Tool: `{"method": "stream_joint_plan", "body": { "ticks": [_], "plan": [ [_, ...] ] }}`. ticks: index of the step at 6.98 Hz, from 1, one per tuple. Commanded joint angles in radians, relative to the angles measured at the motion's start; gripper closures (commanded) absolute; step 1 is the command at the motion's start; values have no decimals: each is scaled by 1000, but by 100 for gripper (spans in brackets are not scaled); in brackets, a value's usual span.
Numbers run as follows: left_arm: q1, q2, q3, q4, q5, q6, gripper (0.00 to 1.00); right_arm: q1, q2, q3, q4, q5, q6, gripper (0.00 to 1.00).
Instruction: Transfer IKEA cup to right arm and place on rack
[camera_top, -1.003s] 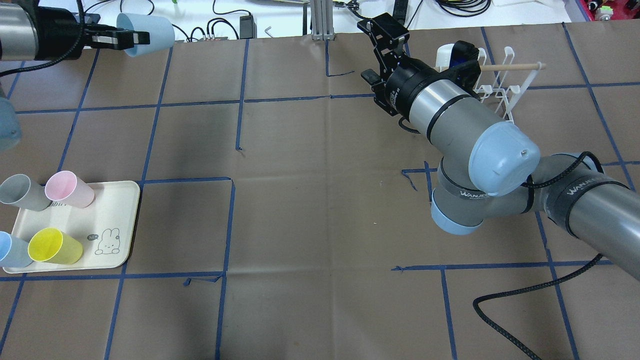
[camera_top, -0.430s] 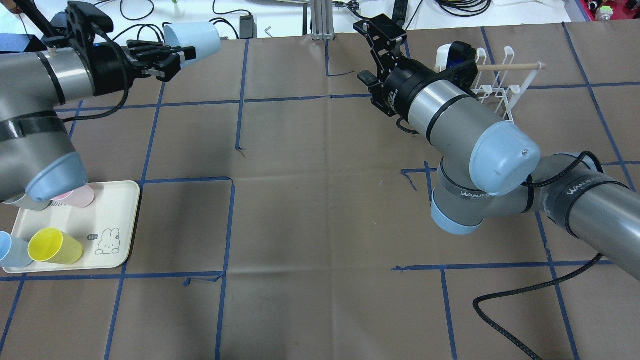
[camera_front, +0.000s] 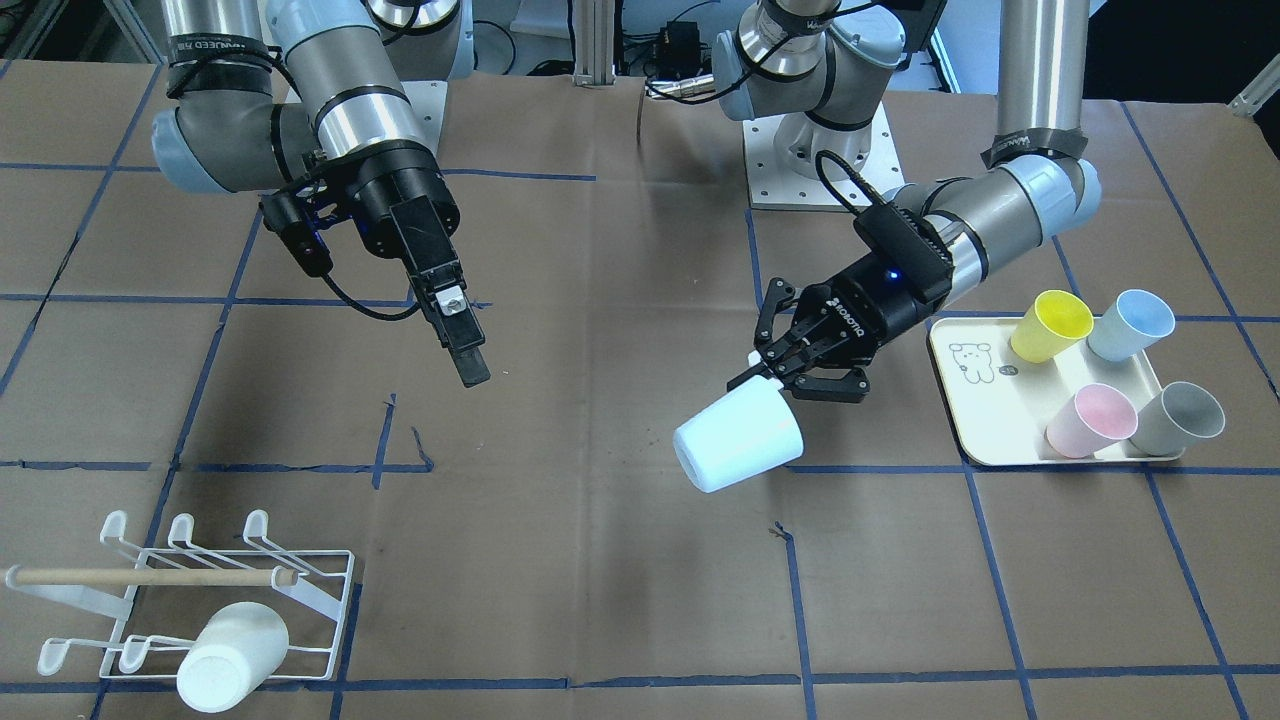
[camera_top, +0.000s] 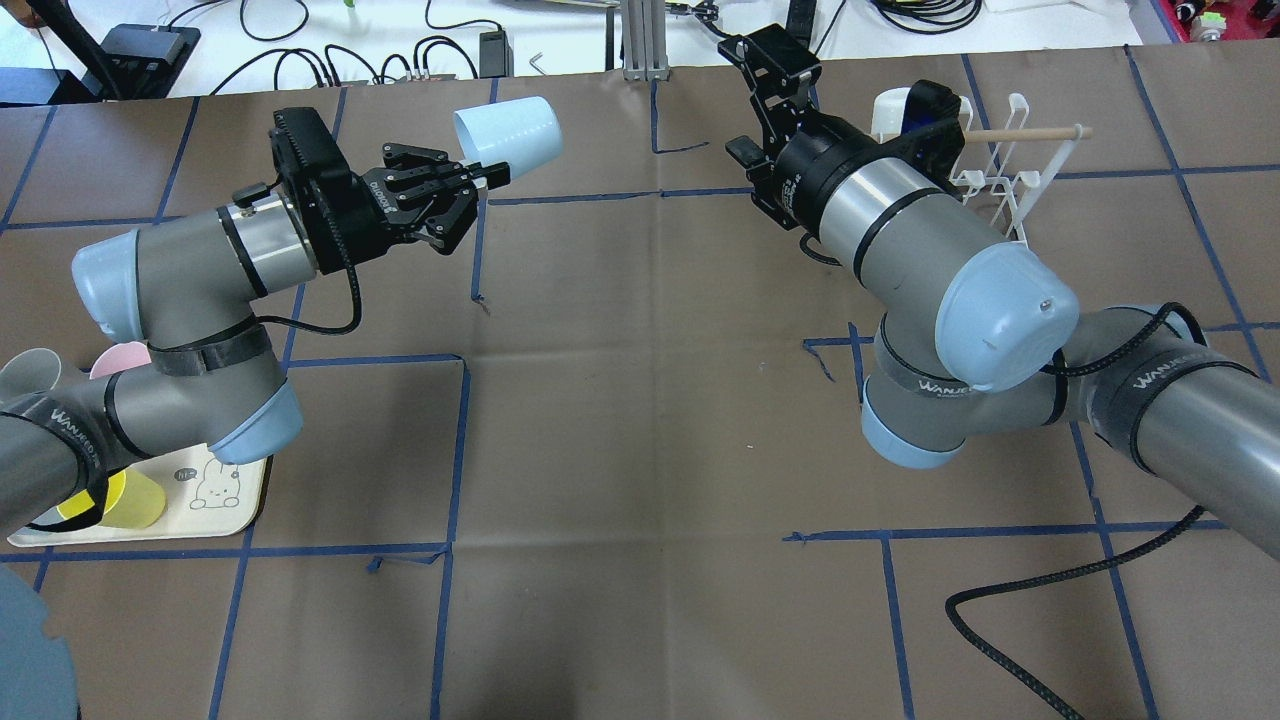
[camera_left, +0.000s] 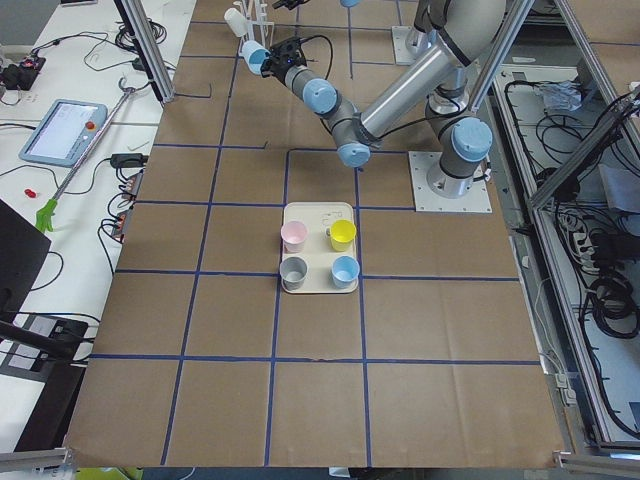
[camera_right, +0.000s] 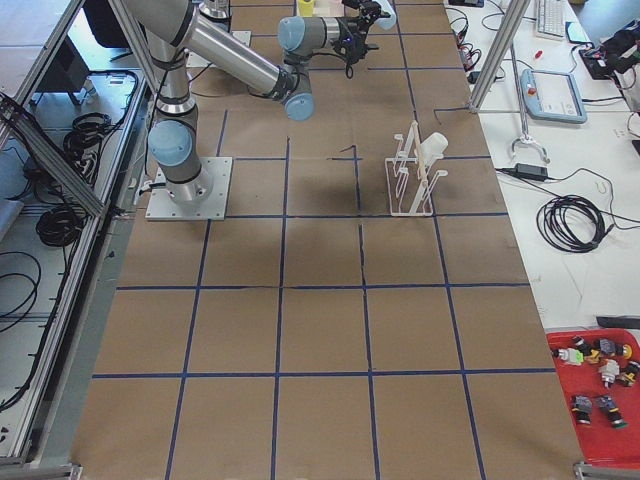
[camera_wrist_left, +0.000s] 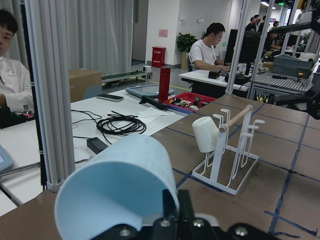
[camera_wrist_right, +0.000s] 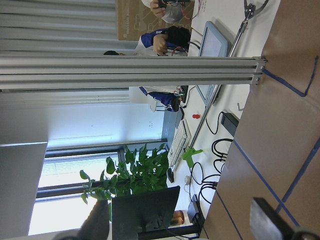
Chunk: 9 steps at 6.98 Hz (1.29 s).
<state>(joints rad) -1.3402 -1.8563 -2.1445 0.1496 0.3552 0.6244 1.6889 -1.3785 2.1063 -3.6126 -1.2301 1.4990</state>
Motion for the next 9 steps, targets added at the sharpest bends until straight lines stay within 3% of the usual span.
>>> {"method": "stream_joint_plan", "body": {
  "ticks": [1,5,6,7,9],
  "plan": [
    [-45,9,-5,7,-5,-3,96,0,0,0,0,0,0,0],
    [-48,20,-29,8,-5,-8,95,11,1,-3,50,-2,9,0],
    [-48,22,-29,8,-5,-8,95,49,3,0,90,-18,15,0],
    [-53,20,-29,8,-5,-12,95,99,3,1,107,-96,17,0],
    [-73,22,-29,14,-2,-35,95,150,4,-8,118,-106,143,0]
  ]
}}
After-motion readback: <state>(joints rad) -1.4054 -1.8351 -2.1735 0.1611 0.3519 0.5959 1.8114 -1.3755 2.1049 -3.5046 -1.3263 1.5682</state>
